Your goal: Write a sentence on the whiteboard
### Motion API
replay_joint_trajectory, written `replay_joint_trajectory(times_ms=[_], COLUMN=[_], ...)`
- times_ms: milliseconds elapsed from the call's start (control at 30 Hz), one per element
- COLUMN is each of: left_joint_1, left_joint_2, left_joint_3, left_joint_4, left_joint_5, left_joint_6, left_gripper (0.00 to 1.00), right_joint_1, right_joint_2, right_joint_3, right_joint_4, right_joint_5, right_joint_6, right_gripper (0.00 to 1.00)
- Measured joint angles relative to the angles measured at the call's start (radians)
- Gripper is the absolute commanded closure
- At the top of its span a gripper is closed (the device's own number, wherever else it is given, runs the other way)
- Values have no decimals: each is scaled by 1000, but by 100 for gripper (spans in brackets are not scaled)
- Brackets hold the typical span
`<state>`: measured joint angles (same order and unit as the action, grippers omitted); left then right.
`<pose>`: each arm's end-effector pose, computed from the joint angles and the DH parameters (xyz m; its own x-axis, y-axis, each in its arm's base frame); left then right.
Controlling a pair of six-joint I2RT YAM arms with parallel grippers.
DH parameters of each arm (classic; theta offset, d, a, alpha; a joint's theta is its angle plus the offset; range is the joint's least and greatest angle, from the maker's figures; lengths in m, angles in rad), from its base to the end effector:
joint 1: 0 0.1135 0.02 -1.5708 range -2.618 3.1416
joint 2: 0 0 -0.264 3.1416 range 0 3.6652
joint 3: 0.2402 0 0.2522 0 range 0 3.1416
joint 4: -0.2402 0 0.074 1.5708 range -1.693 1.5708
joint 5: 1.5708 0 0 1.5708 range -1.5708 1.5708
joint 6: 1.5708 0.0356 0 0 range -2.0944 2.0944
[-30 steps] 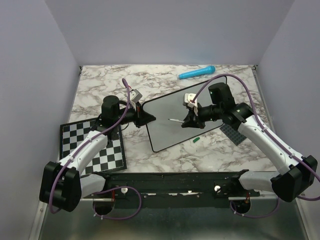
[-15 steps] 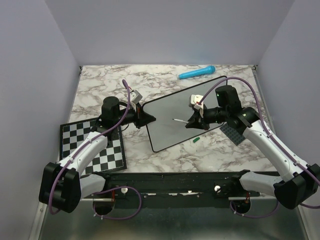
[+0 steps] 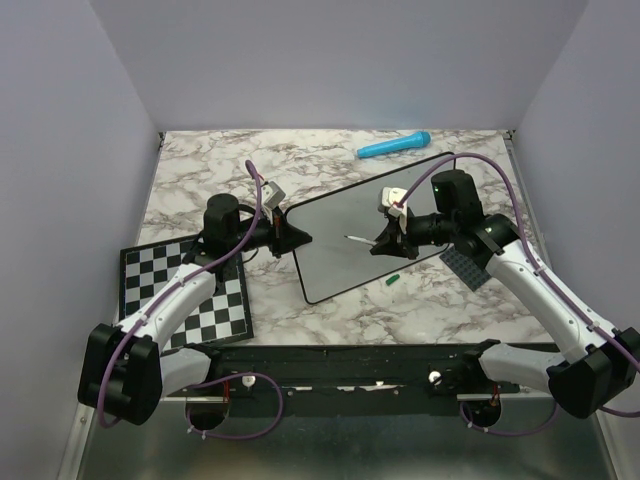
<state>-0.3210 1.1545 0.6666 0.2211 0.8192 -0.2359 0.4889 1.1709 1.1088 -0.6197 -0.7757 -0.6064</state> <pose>0.2315 -0.1044 0.2672 -0.4499 -0.0186 -0.8929 0.8012 0.4332 -0.4127 0.2025 0.1360 0.3387 0.0075 -0.4569 -0.8895 -0.9870 0.1394 -0.0799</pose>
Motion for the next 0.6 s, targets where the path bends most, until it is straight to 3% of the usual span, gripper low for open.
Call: replay_joint_trajectory(times_ms=[600], left_joint_1=[-2], left_joint_2=[9], left_joint_3=[0], left_joint_4=[6], left_joint_5=[1], left_joint_6=[3], left_gripper=[100], right_joint_1=[0], right_joint_2=[-25], right_joint_3=[-26], right_joint_4=[-24], right_joint_5=[2], right_joint_6=[-35], right_gripper=[100])
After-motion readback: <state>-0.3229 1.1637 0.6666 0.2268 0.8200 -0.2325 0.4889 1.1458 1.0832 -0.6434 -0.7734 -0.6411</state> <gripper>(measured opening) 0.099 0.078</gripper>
